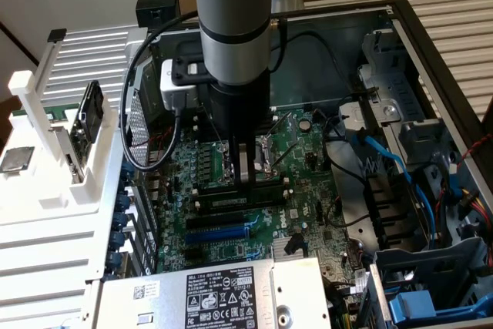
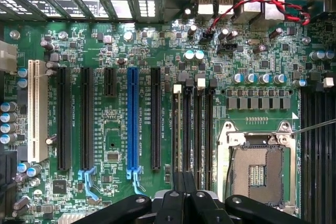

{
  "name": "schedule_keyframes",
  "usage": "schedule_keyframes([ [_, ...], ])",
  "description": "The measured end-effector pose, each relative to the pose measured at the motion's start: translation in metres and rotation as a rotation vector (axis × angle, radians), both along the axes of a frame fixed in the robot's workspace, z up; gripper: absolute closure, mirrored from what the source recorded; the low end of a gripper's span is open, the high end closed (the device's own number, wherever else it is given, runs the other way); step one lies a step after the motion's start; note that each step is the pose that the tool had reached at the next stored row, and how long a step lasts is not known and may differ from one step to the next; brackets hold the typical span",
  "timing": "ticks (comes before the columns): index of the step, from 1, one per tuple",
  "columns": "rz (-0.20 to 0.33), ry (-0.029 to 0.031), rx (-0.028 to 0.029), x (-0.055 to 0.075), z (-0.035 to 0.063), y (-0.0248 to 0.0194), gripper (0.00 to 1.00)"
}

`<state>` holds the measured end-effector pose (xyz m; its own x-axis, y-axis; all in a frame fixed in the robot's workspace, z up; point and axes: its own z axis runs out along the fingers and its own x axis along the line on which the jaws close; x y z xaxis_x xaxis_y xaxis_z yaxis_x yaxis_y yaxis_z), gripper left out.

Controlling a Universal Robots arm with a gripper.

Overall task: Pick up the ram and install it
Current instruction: 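Press down the ram until it locks into place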

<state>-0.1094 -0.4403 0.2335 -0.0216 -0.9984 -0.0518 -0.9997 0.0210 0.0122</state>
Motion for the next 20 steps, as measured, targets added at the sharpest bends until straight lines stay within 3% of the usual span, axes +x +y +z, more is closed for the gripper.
schedule_keyframes([
  [12, 0.0, 0.0, 0.0001, 0.0, 0.0251, 0.0, 0.9],
  [20, 0.0, 0.0001, 0.0, 0.0, 0.0257, -0.0001, 0.9],
])
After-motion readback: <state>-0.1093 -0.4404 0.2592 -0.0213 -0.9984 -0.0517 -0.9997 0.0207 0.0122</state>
